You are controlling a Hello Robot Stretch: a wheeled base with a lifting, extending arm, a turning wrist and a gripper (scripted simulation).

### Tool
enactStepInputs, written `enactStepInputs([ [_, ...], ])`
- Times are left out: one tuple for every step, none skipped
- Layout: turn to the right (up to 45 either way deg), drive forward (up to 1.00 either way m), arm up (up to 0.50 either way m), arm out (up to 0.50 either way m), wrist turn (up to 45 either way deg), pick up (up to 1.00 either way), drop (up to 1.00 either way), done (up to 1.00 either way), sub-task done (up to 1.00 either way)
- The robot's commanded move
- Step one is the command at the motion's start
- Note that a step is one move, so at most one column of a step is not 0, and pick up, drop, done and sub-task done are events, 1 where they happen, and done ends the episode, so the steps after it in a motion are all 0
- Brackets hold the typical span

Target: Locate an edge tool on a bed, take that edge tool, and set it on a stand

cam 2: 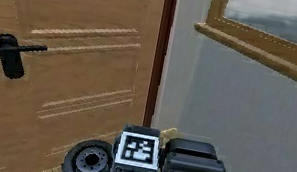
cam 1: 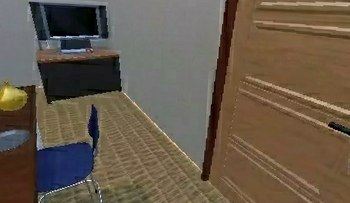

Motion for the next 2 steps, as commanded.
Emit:
enactStepInputs([
  [0.0, 1.0, 0.0, 0.0, 0.0, 0.0, 0.0, 0.0, 0.0],
  [-6.0, 0.0, 0.0, 0.0, 0.0, 0.0, 0.0, 0.0, 0.0],
])
